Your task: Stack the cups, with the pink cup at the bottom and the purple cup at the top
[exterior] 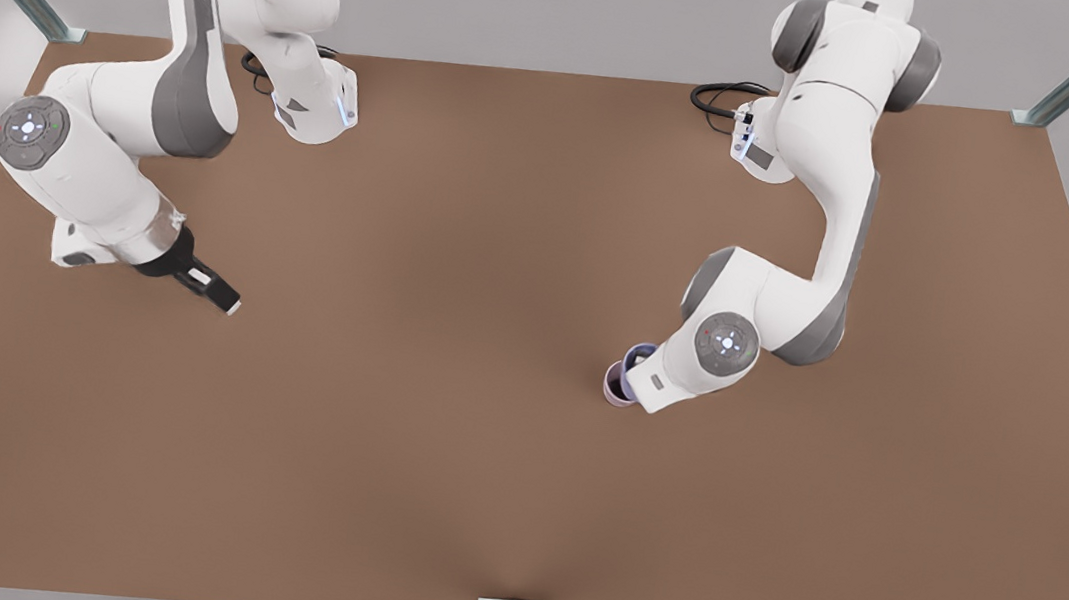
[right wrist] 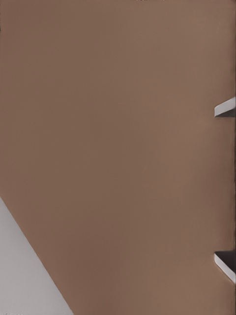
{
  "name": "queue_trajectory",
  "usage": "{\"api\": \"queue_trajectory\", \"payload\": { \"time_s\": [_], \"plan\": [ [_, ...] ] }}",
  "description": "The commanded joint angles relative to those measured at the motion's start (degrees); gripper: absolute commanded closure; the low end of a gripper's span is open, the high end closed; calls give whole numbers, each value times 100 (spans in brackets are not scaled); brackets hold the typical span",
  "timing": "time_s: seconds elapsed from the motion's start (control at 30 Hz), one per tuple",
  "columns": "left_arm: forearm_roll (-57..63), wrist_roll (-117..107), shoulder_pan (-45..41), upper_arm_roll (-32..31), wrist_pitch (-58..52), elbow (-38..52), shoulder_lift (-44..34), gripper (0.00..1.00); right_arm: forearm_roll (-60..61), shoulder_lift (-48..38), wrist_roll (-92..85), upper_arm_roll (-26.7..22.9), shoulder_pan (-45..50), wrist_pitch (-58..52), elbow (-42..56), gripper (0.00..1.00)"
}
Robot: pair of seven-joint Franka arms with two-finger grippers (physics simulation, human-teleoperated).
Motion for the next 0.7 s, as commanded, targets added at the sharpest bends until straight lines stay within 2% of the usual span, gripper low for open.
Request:
{"api": "queue_trajectory", "payload": {
  "time_s": [0.0,0.23,0.3,0.4,0.5,0.67],
  "plan": [
    [-76,-2374,-11,1,345,-25,6,79,-112,-29,-2720,102,31,-210,-25,0],
    [-41,-2269,-11,1,345,-113,32,79,-77,76,-2570,111,39,-306,178,0],
    [-49,-2304,-20,1,345,-394,-38,79,-95,76,-2684,111,39,-350,160,0],
    [-49,-2286,-90,1,345,-658,-126,79,-121,243,-4907,120,83,37,169,0],
    [-58,-2286,-90,1,345,-675,-126,79,-147,270,-6156,102,13,195,72,0],
    [-67,-2277,-90,-8,397,-746,-82,79,-473,199,-7659,-390,-31,125,-33,0]
  ]
}}
